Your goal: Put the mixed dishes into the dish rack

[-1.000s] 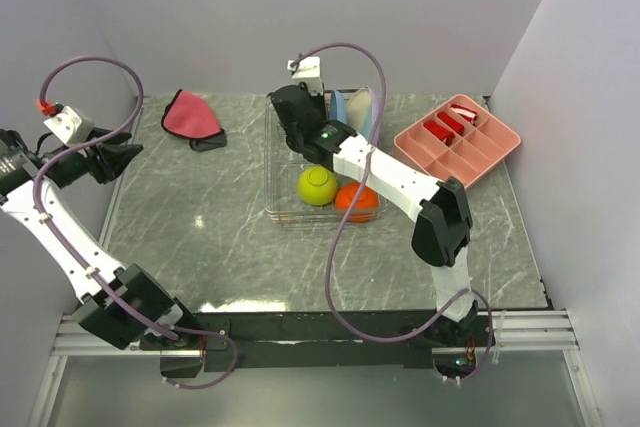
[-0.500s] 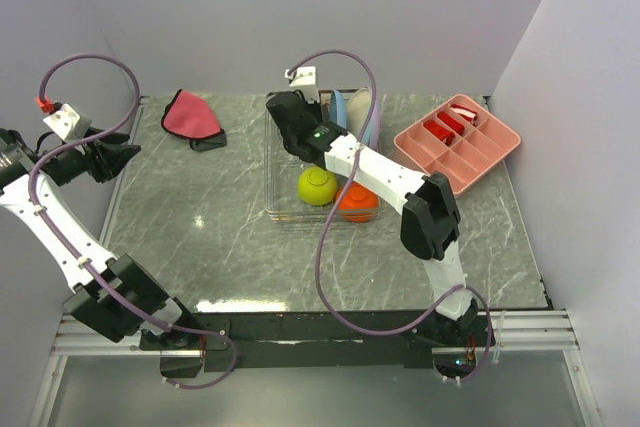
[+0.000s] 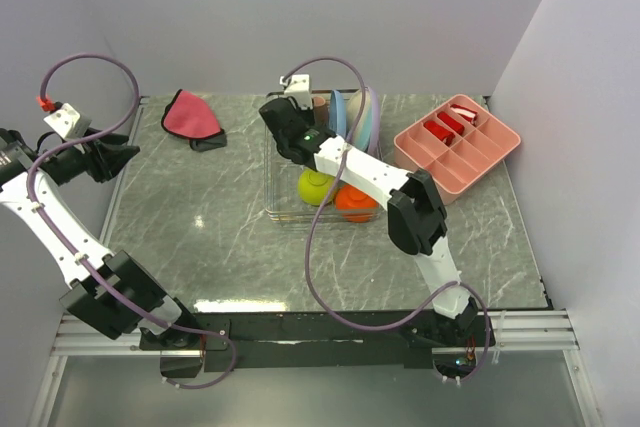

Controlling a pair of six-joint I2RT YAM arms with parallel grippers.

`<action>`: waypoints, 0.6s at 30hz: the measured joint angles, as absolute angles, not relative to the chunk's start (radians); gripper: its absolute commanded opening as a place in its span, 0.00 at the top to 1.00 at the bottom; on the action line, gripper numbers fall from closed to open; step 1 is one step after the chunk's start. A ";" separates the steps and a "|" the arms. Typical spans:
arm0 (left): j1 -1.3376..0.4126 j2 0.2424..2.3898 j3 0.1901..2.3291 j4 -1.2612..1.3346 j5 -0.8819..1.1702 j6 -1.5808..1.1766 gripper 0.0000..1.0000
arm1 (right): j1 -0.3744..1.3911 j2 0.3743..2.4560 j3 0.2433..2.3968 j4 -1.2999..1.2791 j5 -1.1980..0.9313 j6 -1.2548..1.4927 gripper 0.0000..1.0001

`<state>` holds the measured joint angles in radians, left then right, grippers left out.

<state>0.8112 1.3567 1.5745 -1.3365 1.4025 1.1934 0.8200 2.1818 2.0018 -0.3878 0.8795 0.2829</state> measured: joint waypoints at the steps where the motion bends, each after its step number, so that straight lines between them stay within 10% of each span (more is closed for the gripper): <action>1: 0.811 1.357 1.575 -1.336 1.401 1.193 0.56 | 0.820 2.189 2.004 -0.388 0.878 0.285 1.00; 9: 0.811 1.357 1.575 -1.336 1.398 1.193 0.55 | 0.820 2.215 1.993 -0.413 0.854 0.326 1.00; 13: 0.811 1.356 1.570 -1.336 1.398 1.193 0.53 | 0.821 2.214 1.970 -0.401 0.851 0.336 0.60; 18: 0.811 1.351 1.548 -1.336 1.399 1.194 0.50 | 0.822 2.187 1.924 -0.357 0.880 0.302 0.38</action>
